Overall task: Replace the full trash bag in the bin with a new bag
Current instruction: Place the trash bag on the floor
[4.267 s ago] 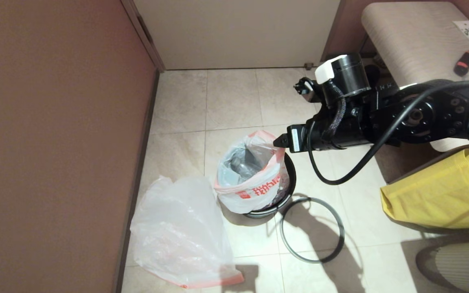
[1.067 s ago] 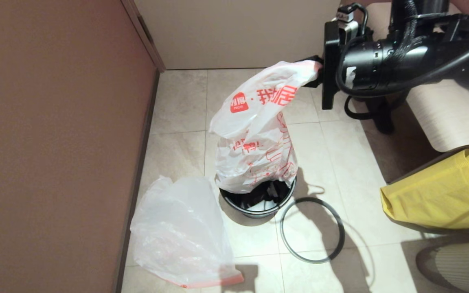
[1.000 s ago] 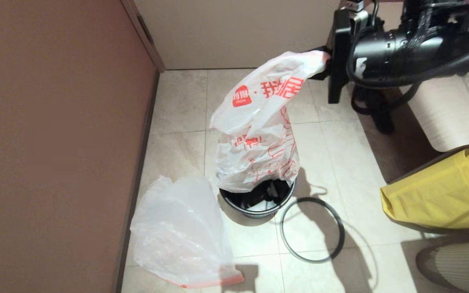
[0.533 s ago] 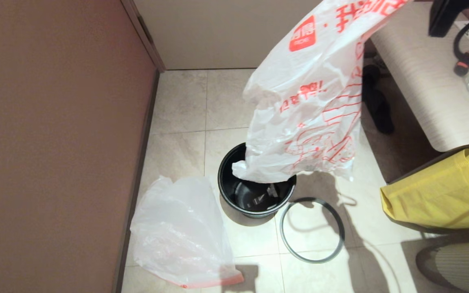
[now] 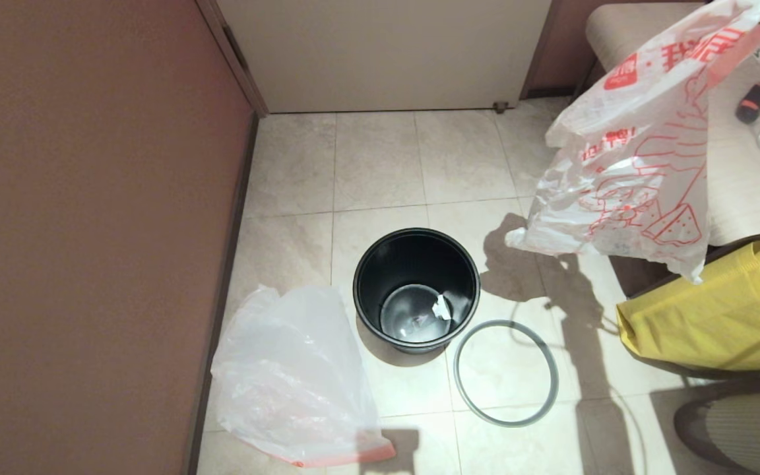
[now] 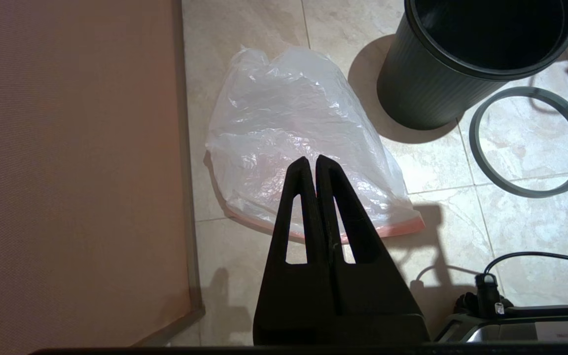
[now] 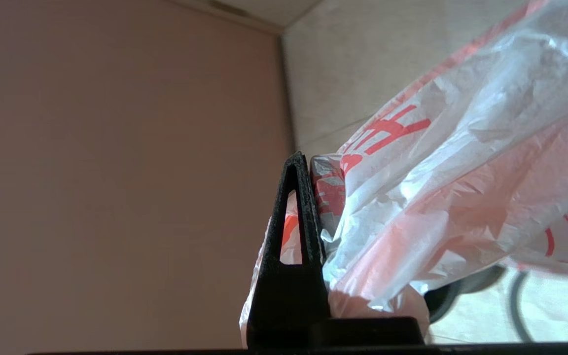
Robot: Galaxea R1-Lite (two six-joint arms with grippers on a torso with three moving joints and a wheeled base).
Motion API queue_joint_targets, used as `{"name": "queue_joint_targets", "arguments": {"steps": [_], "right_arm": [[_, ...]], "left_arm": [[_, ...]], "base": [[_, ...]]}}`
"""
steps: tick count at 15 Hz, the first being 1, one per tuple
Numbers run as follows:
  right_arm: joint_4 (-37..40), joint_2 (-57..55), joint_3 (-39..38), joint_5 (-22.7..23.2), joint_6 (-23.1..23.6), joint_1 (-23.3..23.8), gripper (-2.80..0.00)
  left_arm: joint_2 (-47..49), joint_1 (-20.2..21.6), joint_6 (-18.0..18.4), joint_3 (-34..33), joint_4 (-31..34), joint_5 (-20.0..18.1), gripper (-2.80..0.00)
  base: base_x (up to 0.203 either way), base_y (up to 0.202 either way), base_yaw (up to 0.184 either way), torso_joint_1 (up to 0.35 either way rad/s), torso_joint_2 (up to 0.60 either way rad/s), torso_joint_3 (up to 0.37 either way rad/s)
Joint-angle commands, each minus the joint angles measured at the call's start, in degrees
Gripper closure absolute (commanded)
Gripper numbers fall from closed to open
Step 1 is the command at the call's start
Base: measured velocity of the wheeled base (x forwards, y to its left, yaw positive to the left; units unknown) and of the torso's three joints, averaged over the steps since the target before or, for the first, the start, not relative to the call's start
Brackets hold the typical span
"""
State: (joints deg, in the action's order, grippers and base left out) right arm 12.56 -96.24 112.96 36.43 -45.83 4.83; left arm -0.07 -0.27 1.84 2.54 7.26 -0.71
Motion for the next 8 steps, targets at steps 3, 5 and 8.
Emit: {"name": "queue_joint_targets", "arguments": {"steps": [3, 5, 8], "right_arm": [[-0.31, -11.53, -0.09, -1.16, 2.31, 0.83, 0.00], [-0.37, -16.40, -0.37, -2.85, 5.01, 1.11, 0.00], [-0.46, -25.79, -0.51, -11.27, 12.70, 1.14, 0.00]], "left_arm": [[0.07, 0.00, 0.00, 0.01, 0.04, 0.00, 0.00], [0.07, 0.00, 0.00, 0.01, 0.04, 0.00, 0.00], [0.07, 0.00, 0.00, 0.01, 0.04, 0.00, 0.00]], "base": [[0.000, 0.000, 0.000, 0.000, 0.00, 0.000], [0.000, 0.000, 0.000, 0.000, 0.00, 0.000], [0.000, 0.000, 0.000, 0.000, 0.00, 0.000]]}}
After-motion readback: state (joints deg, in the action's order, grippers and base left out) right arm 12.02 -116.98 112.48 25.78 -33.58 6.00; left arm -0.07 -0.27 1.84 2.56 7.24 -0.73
